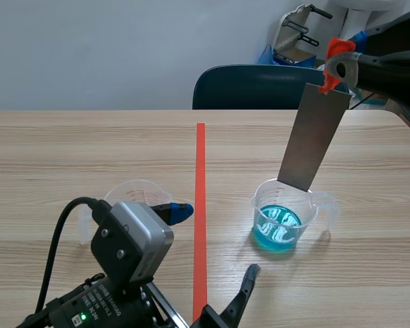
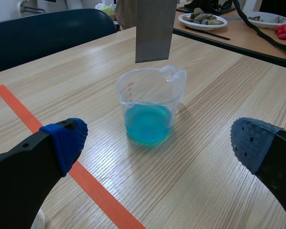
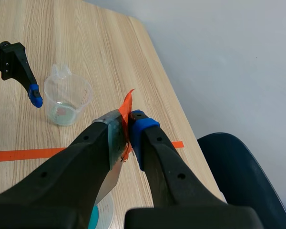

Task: Do the redox reaction experiment

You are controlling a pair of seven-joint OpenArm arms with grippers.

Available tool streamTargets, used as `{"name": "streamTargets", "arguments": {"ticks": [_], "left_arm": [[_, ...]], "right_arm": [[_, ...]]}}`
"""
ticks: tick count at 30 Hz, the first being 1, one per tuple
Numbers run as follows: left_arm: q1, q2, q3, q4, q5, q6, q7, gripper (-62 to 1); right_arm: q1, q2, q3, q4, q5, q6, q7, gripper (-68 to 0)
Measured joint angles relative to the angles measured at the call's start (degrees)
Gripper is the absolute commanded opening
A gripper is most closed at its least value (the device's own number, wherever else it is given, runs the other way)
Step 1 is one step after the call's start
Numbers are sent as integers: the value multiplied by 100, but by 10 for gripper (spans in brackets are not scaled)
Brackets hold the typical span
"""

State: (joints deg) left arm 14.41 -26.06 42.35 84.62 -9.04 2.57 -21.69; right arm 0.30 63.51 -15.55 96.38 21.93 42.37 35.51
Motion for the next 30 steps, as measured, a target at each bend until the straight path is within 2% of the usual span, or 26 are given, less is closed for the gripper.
{"name": "streamTargets", "arguments": {"ticks": [10, 18, 30], "left_arm": [[0, 0, 0, 0, 0, 0, 0, 14], [0, 2, 0, 0, 0, 0, 0, 14], [0, 2, 0, 0, 0, 0, 0, 14]], "right_arm": [[0, -44, 2, 0, -33, -4, -136, -667], [-17, -831, 2, 0, -776, 0, -332, -667], [-317, -1641, 2, -168, -1860, -2, -494, -667]]}}
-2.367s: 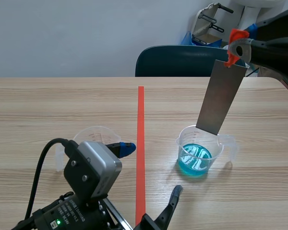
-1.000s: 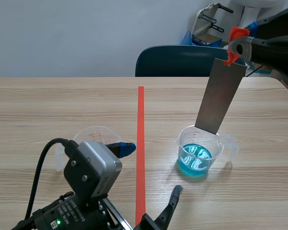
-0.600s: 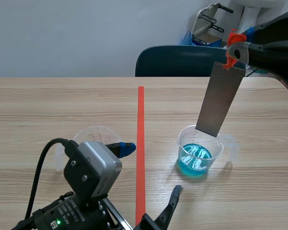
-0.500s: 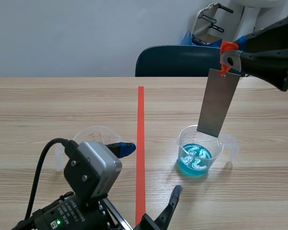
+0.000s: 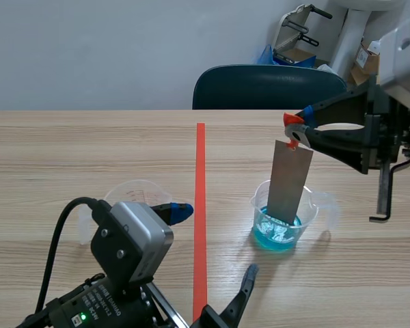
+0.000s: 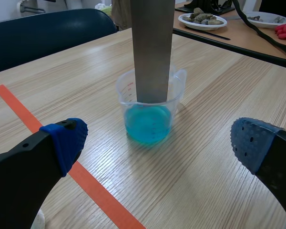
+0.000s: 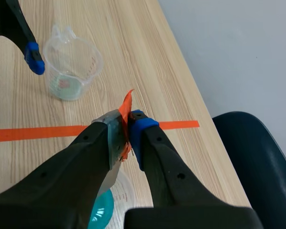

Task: Do the redox reaction experiment

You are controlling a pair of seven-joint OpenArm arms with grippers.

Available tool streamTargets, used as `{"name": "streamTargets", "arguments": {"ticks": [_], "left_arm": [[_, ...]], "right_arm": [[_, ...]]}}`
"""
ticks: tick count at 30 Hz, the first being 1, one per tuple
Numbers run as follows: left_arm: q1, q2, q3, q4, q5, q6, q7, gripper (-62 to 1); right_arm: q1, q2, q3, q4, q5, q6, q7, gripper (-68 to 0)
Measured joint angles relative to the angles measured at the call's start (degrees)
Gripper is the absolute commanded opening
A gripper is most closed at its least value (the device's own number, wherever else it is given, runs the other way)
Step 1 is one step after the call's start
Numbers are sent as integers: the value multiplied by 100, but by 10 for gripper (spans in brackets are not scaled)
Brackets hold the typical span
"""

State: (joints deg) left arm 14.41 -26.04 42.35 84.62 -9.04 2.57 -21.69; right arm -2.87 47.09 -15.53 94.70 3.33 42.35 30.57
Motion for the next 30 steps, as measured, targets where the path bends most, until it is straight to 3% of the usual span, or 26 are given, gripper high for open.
{"name": "streamTargets", "arguments": {"ticks": [6, 17, 30], "left_arm": [[0, 0, 0, 0, 0, 0, 0, 14], [0, 0, 0, 0, 0, 0, 0, 14], [0, 0, 0, 0, 0, 0, 0, 14]], "right_arm": [[0, -588, 0, -492, -728, 0, 52, -667], [26, -1075, 9, -1215, -1738, -63, 1161, -667], [46, -1075, 9, -1307, -1897, -76, 1327, -667]]}}
